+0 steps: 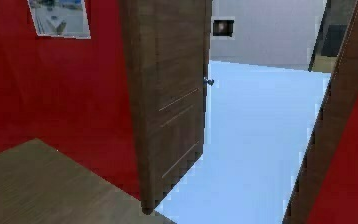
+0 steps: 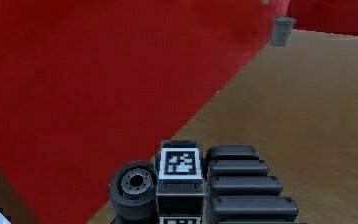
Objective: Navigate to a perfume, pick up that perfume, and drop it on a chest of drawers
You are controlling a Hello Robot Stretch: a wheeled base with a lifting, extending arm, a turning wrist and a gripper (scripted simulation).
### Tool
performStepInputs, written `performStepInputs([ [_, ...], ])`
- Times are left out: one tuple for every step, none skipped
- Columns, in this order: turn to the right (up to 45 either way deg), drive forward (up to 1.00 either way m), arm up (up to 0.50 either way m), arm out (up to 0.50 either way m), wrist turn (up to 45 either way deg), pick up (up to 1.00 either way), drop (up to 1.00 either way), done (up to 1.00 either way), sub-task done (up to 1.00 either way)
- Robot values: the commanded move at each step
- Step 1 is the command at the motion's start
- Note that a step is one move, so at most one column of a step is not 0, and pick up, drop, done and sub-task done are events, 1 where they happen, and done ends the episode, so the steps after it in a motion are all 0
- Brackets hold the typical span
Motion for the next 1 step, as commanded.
performStepInputs([
  [0.0,0.85,0.00,0.00,0.0,0.00,0.00,0.00,0.00],
])
